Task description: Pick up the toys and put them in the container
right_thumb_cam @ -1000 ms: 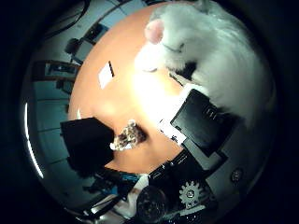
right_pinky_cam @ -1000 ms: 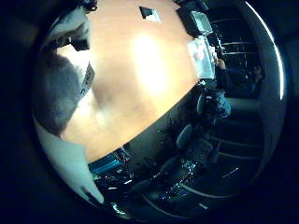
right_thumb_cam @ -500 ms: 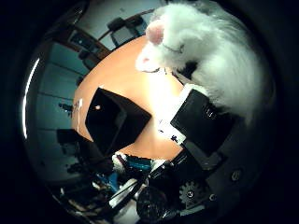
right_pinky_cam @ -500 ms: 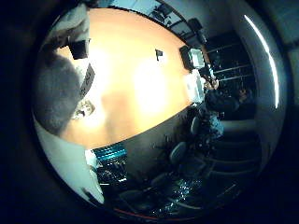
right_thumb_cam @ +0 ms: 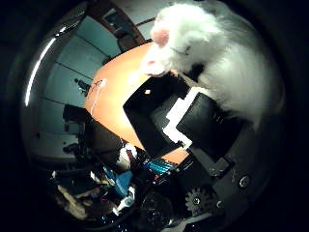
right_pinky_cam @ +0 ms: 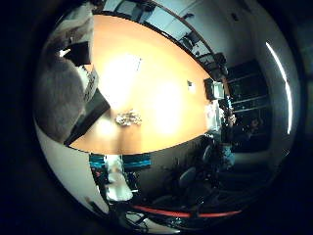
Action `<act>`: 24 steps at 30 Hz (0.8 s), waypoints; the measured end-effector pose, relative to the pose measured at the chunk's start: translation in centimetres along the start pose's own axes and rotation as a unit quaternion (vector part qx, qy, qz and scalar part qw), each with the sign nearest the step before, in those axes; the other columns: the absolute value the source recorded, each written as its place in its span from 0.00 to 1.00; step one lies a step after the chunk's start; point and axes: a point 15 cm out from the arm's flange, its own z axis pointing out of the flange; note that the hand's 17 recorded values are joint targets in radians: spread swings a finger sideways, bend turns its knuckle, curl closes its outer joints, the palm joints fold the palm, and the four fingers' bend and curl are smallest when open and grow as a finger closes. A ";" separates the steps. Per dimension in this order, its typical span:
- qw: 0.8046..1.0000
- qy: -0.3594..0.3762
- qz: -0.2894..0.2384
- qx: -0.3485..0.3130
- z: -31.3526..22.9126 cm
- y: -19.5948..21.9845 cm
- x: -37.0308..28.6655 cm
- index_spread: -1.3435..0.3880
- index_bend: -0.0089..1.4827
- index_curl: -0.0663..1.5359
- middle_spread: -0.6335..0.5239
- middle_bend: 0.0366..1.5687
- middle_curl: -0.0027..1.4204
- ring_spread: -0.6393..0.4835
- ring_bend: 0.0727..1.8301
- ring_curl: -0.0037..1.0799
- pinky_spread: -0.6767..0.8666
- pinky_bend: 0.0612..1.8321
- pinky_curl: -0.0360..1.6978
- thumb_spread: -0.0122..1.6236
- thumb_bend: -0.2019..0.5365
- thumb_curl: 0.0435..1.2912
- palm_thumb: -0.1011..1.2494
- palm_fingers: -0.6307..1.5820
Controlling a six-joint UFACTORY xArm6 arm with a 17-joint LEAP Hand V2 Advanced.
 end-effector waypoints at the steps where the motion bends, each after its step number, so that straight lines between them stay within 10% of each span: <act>1: 1.000 -0.003 -0.006 -0.003 0.3 -0.2 -1.1 0.63 0.70 0.58 0.42 0.84 0.52 0.39 0.75 0.60 0.29 0.64 0.50 0.57 0.25 0.55 0.82 0.80; 16: 0.999 -0.012 -0.030 -0.021 4.0 -2.9 -5.6 0.63 0.68 0.58 0.42 0.82 0.51 0.39 0.75 0.59 0.27 0.61 0.50 0.65 0.24 0.51 0.74 0.80; 24: 0.999 -0.017 -0.039 -0.009 3.6 -3.2 -5.8 0.57 0.36 0.49 0.35 0.67 0.44 0.34 0.64 0.50 0.16 0.51 0.43 0.72 0.24 0.30 0.57 0.66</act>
